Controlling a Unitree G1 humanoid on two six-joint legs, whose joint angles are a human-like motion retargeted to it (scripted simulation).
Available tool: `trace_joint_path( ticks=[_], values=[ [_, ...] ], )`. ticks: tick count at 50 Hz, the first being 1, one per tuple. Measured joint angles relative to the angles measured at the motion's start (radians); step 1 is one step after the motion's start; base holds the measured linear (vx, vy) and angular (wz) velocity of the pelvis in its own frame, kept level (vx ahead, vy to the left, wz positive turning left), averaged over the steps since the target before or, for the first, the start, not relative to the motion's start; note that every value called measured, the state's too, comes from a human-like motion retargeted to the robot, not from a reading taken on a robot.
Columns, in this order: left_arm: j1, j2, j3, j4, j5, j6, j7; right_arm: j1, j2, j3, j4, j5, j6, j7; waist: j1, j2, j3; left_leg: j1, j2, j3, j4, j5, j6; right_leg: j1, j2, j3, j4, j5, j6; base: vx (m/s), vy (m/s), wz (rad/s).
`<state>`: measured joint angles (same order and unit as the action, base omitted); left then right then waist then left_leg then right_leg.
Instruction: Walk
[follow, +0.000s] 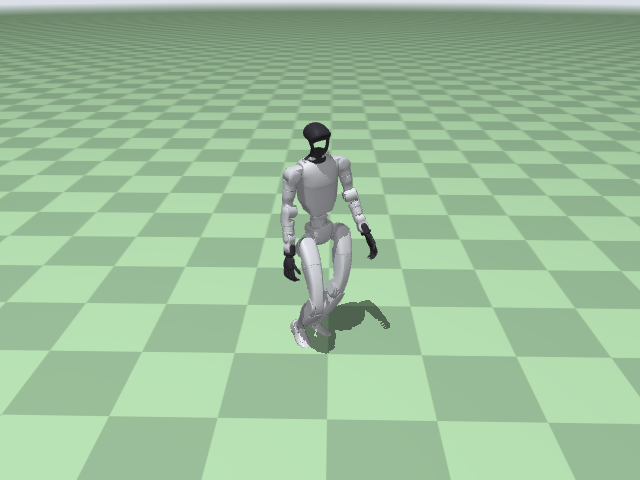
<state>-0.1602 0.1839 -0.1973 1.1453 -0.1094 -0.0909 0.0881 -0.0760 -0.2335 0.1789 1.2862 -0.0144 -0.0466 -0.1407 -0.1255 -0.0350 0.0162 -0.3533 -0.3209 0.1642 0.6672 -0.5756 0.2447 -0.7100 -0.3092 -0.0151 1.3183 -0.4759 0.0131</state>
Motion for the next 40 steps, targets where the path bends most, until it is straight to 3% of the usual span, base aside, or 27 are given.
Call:
trace_joint_path(
  ticks=[7, 10, 15, 20, 22, 25, 32, 37, 40],
  values=[
    [-0.079, -0.005, -0.024, -0.029, 0.010, -0.035, 0.027, 0.002, 0.005, -0.024, 0.042, 0.029, -0.005, -0.027, 0.058, 0.100, -0.009, 0.028, 0.075, -0.159, 0.104, -0.147, -0.012, -0.087, 0.278, 0.041, -0.543, 0.174, 0.142, 0.50, -0.01, 0.84],
    [-0.075, -0.017, -0.029, -0.023, 0.016, -0.039, 0.032, 0.009, 0.006, -0.035, 0.048, 0.044, -0.009, -0.042, 0.077, 0.117, -0.024, 0.029, 0.092, -0.194, 0.194, -0.209, -0.019, -0.105, 0.339, 0.063, -0.570, 0.226, 0.160, 0.50, -0.05, 0.77],
    [-0.025, -0.046, -0.035, 0.025, 0.011, -0.034, 0.027, 0.016, -0.006, -0.060, 0.053, 0.073, -0.019, -0.080, 0.073, 0.154, -0.037, 0.063, 0.170, -0.183, 0.381, -0.213, -0.062, -0.068, 0.374, 0.034, -0.422, 0.204, 0.104, 0.53, -0.07, 0.94],
    [0.031, -0.059, -0.065, 0.072, 0.005, -0.024, 0.005, 0.000, -0.043, -0.060, 0.026, 0.103, -0.026, -0.101, 0.077, 0.244, -0.027, -0.053, 0.402, -0.146, 0.767, 0.020, -0.132, 0.067, 0.436, -0.076, -0.446, 0.122, 0.007, 0.51, -0.13, 0.88],
    [0.045, -0.055, -0.075, 0.064, 0.013, -0.016, 0.004, -0.012, -0.061, -0.060, 0.003, 0.104, -0.026, -0.107, 0.091, 0.255, -0.031, -0.149, 0.480, -0.127, 0.888, 0.072, -0.111, 0.113, 0.445, -0.107, -0.474, 0.090, -0.018, 0.51, -0.18, 0.93],
    [0.062, -0.048, -0.081, 0.038, 0.023, -0.010, 0.007, -0.034, -0.086, -0.062, -0.031, 0.098, -0.025, -0.111, 0.124, 0.255, -0.033, -0.285, 0.542, -0.104, 0.971, 0.050, -0.074, 0.191, 0.454, -0.136, -0.528, 0.046, -0.033, 0.51, -0.19, 0.77],
    [0.104, -0.043, -0.071, -0.019, 0.009, -0.024, 0.007, -0.092, -0.119, -0.056, -0.114, 0.089, -0.045, -0.115, 0.172, 0.234, 0.003, -0.443, 0.529, -0.012, 0.665, -0.049, -0.095, 0.416, 0.434, -0.152, -0.624, -0.065, -0.037, 0.48, -0.14, 0.50],
    [0.115, -0.048, -0.078, -0.012, 0.009, -0.025, 0.006, -0.129, -0.121, -0.037, -0.159, 0.060, -0.058, -0.120, 0.155, 0.201, 0.004, -0.457, 0.434, 0.037, 0.259, -0.033, -0.153, 0.522, 0.380, -0.172, -0.644, -0.131, -0.025, 0.44, -0.04, 0.59],
    [0.127, -0.054, -0.083, 0.002, 0.011, -0.021, 0.004, -0.126, -0.110, -0.023, -0.167, 0.044, -0.059, -0.117, 0.146, 0.187, -0.010, -0.467, 0.402, 0.044, 0.203, -0.017, -0.158, 0.540, 0.356, -0.178, -0.575, -0.170, -0.015, 0.45, 0.02, 0.45]
  ],
)
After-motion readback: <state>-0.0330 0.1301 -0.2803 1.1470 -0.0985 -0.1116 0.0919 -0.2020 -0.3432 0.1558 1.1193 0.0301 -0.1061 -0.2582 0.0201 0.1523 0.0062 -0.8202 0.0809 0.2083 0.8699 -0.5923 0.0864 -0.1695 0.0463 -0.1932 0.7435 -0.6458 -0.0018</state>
